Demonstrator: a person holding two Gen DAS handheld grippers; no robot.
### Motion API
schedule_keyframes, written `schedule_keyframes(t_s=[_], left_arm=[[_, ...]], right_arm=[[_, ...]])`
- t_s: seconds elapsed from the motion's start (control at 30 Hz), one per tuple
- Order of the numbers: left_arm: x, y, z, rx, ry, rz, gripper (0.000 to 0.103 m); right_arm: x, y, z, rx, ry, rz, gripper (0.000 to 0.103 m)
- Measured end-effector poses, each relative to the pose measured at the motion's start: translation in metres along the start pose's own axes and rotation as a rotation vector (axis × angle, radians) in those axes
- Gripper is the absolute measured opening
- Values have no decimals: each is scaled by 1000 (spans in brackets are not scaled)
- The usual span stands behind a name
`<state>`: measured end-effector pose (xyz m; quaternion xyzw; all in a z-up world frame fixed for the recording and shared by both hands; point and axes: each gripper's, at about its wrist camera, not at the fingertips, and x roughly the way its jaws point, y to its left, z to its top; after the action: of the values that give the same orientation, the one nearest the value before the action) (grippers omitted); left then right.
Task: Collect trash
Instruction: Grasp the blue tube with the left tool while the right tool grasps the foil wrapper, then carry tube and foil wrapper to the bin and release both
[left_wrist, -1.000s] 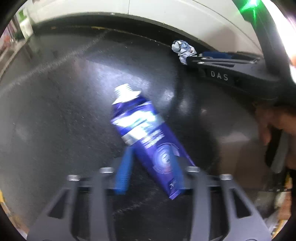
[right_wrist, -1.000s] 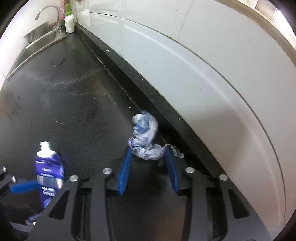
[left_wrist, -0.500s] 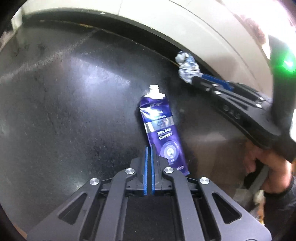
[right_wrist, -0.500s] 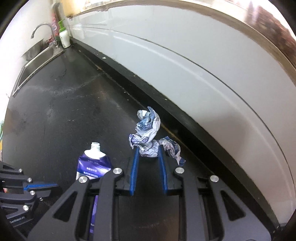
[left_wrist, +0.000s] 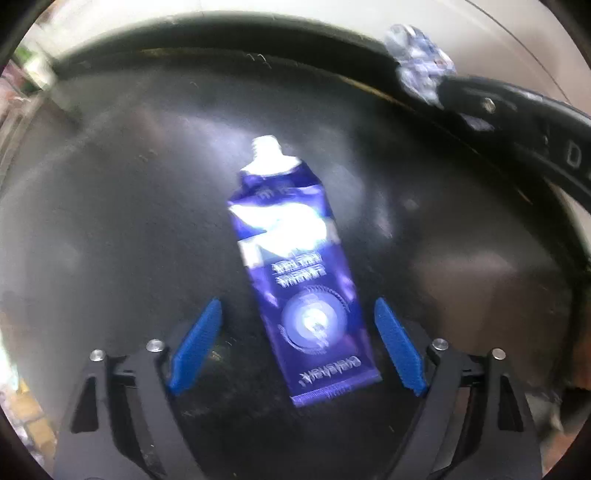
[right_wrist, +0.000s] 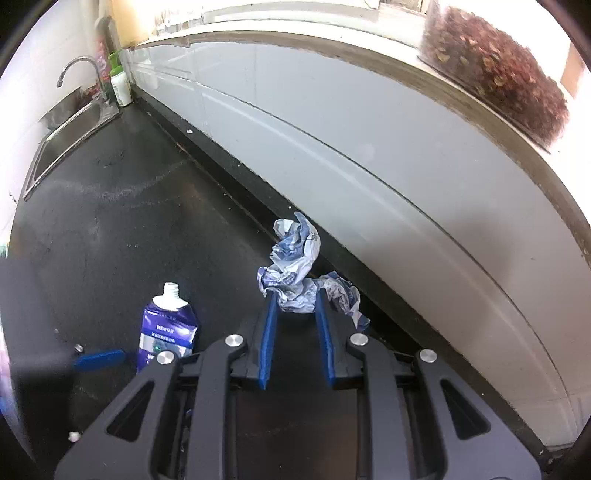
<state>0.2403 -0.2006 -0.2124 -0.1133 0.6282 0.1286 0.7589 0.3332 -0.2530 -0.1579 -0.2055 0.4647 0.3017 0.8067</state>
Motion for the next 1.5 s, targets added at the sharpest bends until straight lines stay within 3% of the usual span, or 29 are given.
schedule_keyframes(t_s=[0.03, 0.07, 0.23, 0.4, 0.43, 0.5, 0.6, 0.7, 0.77, 0.8, 0.83, 0.9, 1.03, 1.13, 1.2, 1.27, 1.5], left_arm=[[-1, -6, 0, 39, -21, 18, 60], [-6, -13, 1, 78, -66, 12, 56], [-9, -1, 6, 79, -16, -99, 51], [-26, 33, 9, 109, -17, -114, 51], [-32, 36, 9, 117, -25, -111, 5], [-47, 51, 8, 144, -30, -122, 0], [-67, 66, 9, 178, -62, -131, 0], [-66, 76, -2, 231, -44, -193, 0], [-68, 60, -8, 294, -90, -218, 1], [-68, 47, -14, 361, -129, -181, 9], [-67, 36, -17, 407, -135, -165, 40], [-56, 18, -18, 477, -123, -170, 83], [-28, -3, -17, 575, -148, -125, 83], [-17, -11, -6, 575, -165, -98, 81], [-8, -16, -1, 561, -145, -119, 75], [-13, -18, -1, 562, -187, -123, 53], [-38, -5, -2, 552, -169, -151, 50]], right_arm=[[1, -1, 0, 0, 3, 1, 22], [2, -1, -1, 2, 8, 6, 22], [3, 7, -1, 5, 7, 16, 22], [-6, 5, -9, 42, -4, 22, 22], [-10, 5, -11, 48, -5, 22, 22], [-16, 9, -14, 62, -7, 22, 22], [-27, 23, -18, 57, -12, 23, 22], [-34, 33, -25, 62, -5, 12, 22], [-40, 35, -32, 87, -7, -4, 22], [-43, 35, -35, 101, -8, -9, 22], [-48, 34, -39, 116, -10, -18, 22], [-59, 29, -47, 145, -18, -32, 22], [-71, 20, -62, 175, -16, -57, 22], [-75, 14, -67, 185, -19, -66, 22], [-74, 7, -69, 194, -17, -66, 22], [-72, 2, -72, 202, -12, -63, 22], [-64, -1, -77, 214, 1, -43, 22]])
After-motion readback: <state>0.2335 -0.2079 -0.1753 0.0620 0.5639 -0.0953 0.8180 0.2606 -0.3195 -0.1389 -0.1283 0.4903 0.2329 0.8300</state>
